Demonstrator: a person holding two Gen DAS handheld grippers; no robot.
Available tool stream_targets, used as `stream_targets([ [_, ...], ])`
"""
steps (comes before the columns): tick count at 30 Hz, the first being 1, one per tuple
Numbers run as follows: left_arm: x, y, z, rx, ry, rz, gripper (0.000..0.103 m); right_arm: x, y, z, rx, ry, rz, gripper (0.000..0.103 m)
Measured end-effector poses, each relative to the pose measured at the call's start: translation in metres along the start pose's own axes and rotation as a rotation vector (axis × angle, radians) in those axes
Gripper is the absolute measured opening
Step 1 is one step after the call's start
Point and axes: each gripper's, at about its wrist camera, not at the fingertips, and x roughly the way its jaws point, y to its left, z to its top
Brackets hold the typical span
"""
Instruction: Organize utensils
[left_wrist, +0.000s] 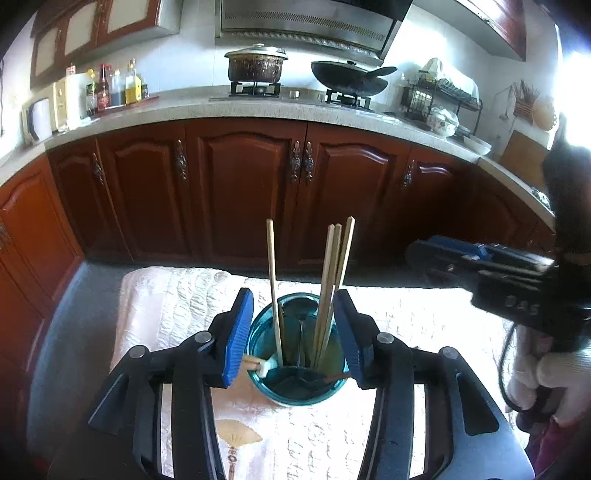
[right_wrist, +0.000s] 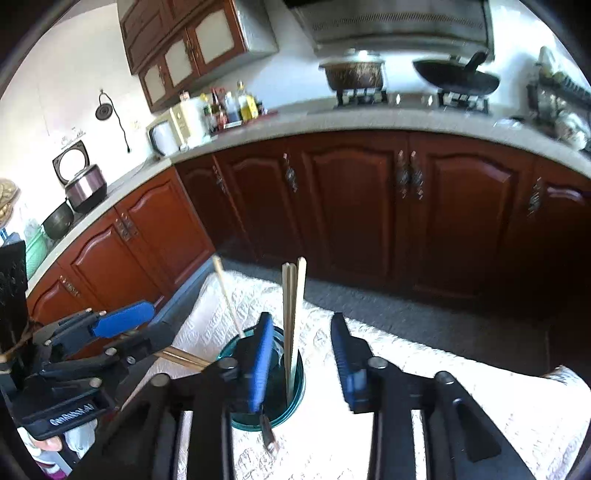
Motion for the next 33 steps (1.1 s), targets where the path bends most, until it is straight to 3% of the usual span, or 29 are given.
stream_targets([
  [6, -0.014, -0.004, -0.02, -0.008, -0.006, 0.014, 0.045, -0.042, 0.023, -0.018, 0.018, -0.082, -0.075, 0.041],
  [12, -0.023, -0.006, -0.035, -0.015, -0.016, 0.05, 0.045, -0.061, 0.046, -0.047, 0.041, -0.13, -0.159, 0.055],
  [17, -0.032, -0.005, -0.044, -0.013, -0.029, 0.078, 0.045, -0.057, 0.058, -0.066, 0.053, -0.11, -0.175, 0.057],
  [21, -0.038, -0.004, -0.047, -0.001, -0.045, 0.144, 0.045, -0.051, 0.063, -0.075, 0.051, -0.092, -0.196, 0.057],
  [33, -0.048, 0.008, -0.05, -0.024, -0.077, 0.17, 0.045, -0.051, 0.071, -0.074, 0.032, -0.083, -0.231, 0.063],
])
